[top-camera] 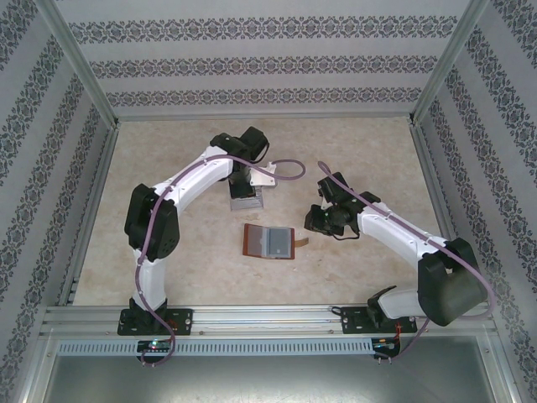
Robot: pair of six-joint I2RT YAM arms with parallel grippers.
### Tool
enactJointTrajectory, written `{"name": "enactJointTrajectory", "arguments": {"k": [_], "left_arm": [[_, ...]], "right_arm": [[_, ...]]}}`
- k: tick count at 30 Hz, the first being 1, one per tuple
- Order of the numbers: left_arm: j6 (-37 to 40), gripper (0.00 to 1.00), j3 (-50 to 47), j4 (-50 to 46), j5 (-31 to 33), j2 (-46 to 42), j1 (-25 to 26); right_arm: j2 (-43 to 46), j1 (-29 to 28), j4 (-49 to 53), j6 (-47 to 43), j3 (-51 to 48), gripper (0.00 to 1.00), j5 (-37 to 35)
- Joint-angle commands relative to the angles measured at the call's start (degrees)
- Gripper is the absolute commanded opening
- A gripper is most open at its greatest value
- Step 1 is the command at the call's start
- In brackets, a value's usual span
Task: Take the credit cards out of the card holder
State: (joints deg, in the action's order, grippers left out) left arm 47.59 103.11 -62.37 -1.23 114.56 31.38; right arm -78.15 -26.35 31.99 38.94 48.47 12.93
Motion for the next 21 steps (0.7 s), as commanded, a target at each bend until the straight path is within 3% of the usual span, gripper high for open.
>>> {"name": "enactJointTrajectory", "arguments": {"k": [1,21], "left_arm": [[4.7,0.00,2.3,-3.4,-0.7,0.7,-0.9],[5.8,0.00,7.1,-3.6,0.7,7.2,-2.7]], "right_arm": [[0.2,0.5,1.4,-0.9,0.5,0.25,0.5],[-1.4,0.5,1.4,-0.5,1.4,0.25,0.4]]}}
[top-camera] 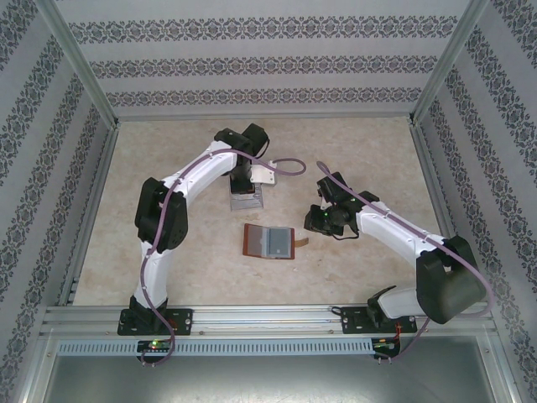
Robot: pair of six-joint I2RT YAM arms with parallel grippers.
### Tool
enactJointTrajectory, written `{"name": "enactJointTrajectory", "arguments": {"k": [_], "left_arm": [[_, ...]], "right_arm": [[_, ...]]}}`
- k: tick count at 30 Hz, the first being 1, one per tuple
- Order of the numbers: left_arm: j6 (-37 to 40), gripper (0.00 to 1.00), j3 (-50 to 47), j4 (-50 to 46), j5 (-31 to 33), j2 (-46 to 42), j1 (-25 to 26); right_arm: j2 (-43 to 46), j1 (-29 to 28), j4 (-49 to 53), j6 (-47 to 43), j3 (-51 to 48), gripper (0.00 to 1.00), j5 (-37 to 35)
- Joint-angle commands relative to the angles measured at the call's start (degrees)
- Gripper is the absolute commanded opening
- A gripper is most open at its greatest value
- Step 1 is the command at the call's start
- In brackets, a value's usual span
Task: Take the credit cards out of the card holder
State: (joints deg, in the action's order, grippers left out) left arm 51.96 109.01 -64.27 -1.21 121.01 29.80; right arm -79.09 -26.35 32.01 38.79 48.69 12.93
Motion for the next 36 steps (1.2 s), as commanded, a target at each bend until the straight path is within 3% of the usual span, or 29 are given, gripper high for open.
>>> {"name": "enactJointTrajectory", "arguments": {"k": [1,11,19,26,36], "left_arm": [[1.4,0.00,1.1,-1.4,0.7,1.0,-1.1],[1.4,0.00,1.1,-1.6,-0.3,3.2,-1.3],[1.2,0.14,1.5,-1.6,-0.1,3.7,-1.3],[0.3,0.21,1.7,0.5,1.0,2.9,-1.4],[-2.6,0.22,0.5,2.0,0.0,0.6,-1.3]], "right_arm": [[-0.5,0.5,1.2,-0.3,1.0,0.25,0.5],[-0.5,0.5,0.9,0.1,-0.1,0.25,0.3],[-0.9,0.5,0.8,0.3,0.1,0.25,0.5],[-0.2,0.4,0.5,0.7,-0.7,0.25,0.5],[0.3,0.3,0.1,1.2,-0.9,0.25,0.5]]}}
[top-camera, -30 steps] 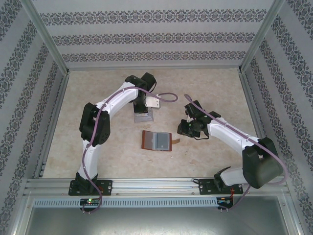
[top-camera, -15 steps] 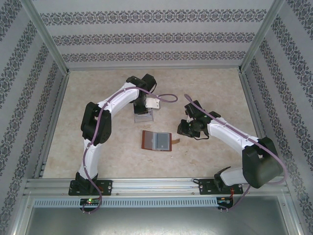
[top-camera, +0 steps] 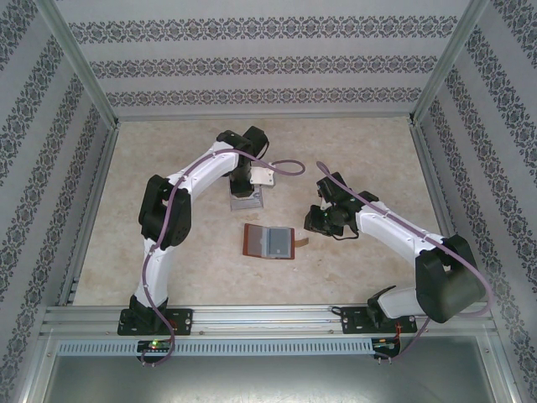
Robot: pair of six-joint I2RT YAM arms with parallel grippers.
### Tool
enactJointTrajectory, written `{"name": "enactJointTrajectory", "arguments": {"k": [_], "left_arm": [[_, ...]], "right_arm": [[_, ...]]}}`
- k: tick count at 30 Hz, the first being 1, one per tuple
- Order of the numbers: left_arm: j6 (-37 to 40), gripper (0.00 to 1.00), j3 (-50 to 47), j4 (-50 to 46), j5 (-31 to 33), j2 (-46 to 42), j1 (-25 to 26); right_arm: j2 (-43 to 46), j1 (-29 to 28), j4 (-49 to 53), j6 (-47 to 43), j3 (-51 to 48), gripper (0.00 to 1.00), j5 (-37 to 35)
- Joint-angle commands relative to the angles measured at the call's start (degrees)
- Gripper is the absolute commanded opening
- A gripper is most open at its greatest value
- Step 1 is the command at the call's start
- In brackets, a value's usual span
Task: Take the credit cards out of the card holder
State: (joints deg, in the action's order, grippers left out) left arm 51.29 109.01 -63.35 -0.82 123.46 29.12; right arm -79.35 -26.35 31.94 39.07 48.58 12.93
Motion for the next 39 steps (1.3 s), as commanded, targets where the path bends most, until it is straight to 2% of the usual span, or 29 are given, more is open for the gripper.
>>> {"name": "enactJointTrajectory", "arguments": {"k": [1,13,19,22,32,35,39], "left_arm": [[-2.4,0.22,0.1,1.1,-1.2,-2.4,-0.6],[-18.9,0.22,-8.3,8.2,-9.5,-9.2,1.5],[-32.5,0.22,-11.9,12.7,-8.9,-10.8,1.7],[-41.7,0.18,-11.7,12.7,-9.3,-11.0,1.7],[-66.2,0.16,-20.9,17.8,-20.8,-17.9,2.5],[-71.1,0.16,-25.2,23.2,-26.8,-20.7,2.9],[-77.9,0.16,-30.1,30.1,-30.7,-23.3,4.6]], "right_arm": [[0.5,0.3,0.0,1.0,-0.8,0.25,0.5],[-0.2,-2.3,-1.0,2.2,-0.2,0.25,0.3],[-0.1,-3.8,-1.4,3.1,0.0,0.25,-0.1],[0.2,-4.5,-1.5,3.7,-0.2,0.25,-0.6],[1.7,-5.4,-4.5,6.4,-2.9,0.25,0.2],[1.7,-5.5,-5.1,6.6,-3.4,0.25,0.6],[1.7,-5.3,-5.6,6.5,-3.8,0.25,0.6]]}}
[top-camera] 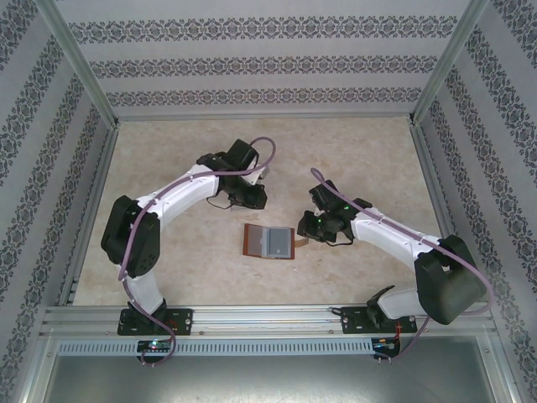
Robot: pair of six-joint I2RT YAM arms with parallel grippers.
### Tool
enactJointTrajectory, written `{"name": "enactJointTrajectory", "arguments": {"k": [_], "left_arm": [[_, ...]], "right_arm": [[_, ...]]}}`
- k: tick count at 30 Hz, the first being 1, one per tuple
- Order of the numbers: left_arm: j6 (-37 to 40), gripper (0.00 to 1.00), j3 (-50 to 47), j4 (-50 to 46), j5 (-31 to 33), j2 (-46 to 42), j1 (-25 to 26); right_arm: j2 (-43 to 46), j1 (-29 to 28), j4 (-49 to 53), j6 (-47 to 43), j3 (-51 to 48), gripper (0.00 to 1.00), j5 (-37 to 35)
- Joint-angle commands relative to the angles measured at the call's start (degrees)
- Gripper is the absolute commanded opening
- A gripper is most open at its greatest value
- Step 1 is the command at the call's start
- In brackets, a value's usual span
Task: Take the credit cards out of the card holder
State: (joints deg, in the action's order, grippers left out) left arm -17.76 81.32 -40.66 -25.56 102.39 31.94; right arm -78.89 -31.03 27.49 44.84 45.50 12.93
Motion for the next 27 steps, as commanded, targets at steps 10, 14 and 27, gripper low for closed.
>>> {"name": "enactJointTrajectory", "arguments": {"k": [10,14,27], "left_arm": [[-23.8,0.18,-8.3,15.1,-5.3,-1.6,8.2],[-26.5,0.19,-8.2,16.0,-4.9,1.2,11.0],[-30.1,0.23,-8.2,16.5,-3.7,7.6,13.9]], "right_arm": [[2.0,1.9,-2.9,0.1,-3.0,0.26,1.7],[2.6,3.0,-2.7,-0.6,-3.7,0.25,1.9],[3.5,4.9,-3.2,-1.4,-5.7,0.26,2.5]]}}
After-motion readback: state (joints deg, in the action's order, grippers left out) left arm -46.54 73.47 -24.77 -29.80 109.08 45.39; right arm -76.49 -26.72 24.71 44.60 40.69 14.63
